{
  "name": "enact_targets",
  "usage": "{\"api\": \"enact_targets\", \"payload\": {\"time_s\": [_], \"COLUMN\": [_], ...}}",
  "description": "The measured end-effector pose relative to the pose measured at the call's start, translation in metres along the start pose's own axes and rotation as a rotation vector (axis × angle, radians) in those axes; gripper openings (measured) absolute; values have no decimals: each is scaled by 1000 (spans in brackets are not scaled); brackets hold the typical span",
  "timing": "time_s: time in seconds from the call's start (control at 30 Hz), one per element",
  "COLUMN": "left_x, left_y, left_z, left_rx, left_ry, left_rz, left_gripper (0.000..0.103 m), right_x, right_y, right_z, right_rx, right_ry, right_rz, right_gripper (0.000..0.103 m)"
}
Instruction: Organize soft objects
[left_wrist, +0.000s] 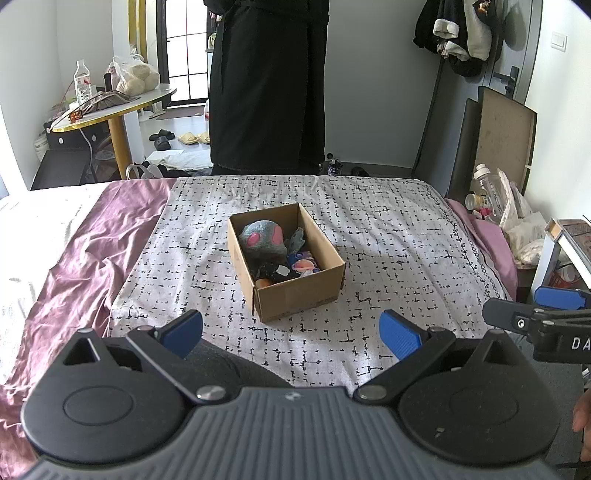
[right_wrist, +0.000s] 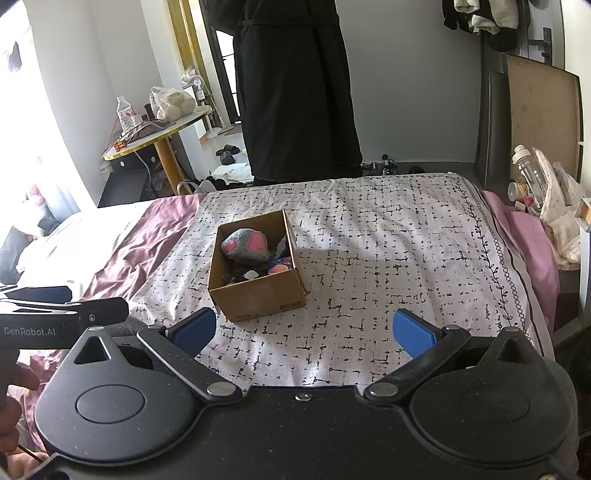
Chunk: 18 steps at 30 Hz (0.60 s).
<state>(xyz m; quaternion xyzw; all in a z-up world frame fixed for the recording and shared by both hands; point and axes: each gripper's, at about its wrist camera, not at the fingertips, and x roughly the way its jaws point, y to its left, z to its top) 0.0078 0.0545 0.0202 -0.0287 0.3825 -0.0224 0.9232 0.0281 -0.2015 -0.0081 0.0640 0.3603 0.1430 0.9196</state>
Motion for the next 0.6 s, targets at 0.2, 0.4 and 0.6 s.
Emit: {"api": "enact_targets", "payload": {"time_s": [0.2, 0.4, 0.6], "left_x": [-1, -1, -2], "left_y": [-1, -1, -2], "left_z": [2, 2, 1], "left_rx": [-1, 0, 9], "left_ry": [1, -3, -6], "left_rz": [2, 0, -11], "left_gripper": [101, 101, 101], "right_x": [0, 1, 2], "right_y": [-1, 1, 2], "right_z": [1, 1, 1], "right_rx": [-5, -13, -14], "right_ry": [3, 6, 9], "right_rz": [1, 2, 5], "right_gripper": [103, 103, 103]}}
